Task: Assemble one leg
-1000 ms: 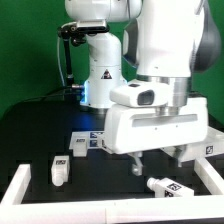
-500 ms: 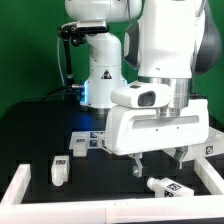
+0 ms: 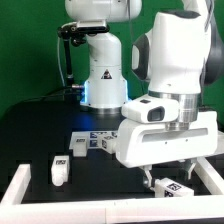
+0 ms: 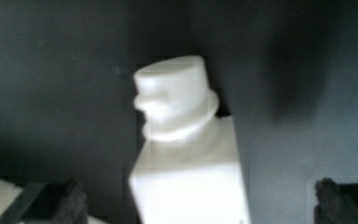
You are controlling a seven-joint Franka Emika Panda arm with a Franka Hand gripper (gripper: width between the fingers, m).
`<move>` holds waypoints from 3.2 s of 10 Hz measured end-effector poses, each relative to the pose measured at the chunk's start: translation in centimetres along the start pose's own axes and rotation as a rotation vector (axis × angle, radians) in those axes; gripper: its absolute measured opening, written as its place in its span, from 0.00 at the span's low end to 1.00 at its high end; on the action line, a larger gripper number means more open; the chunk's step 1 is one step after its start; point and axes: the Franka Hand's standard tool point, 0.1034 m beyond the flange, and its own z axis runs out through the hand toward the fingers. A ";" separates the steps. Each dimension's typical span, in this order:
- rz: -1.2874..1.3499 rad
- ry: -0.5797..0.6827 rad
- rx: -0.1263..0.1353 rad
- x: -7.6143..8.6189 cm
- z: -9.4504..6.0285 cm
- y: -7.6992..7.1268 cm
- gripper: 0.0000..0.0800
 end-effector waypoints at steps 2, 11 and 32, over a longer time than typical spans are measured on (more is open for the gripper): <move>0.015 -0.009 0.002 -0.1 0.8 -0.8 0.81; 0.051 -0.029 0.010 -3.2 0.3 -1.2 0.36; 0.299 -0.139 0.092 -20.0 -5.4 -4.0 0.36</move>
Offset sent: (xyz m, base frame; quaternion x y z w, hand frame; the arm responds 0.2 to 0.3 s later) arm 0.0000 0.0000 0.0000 0.0000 0.0000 0.0000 1.0000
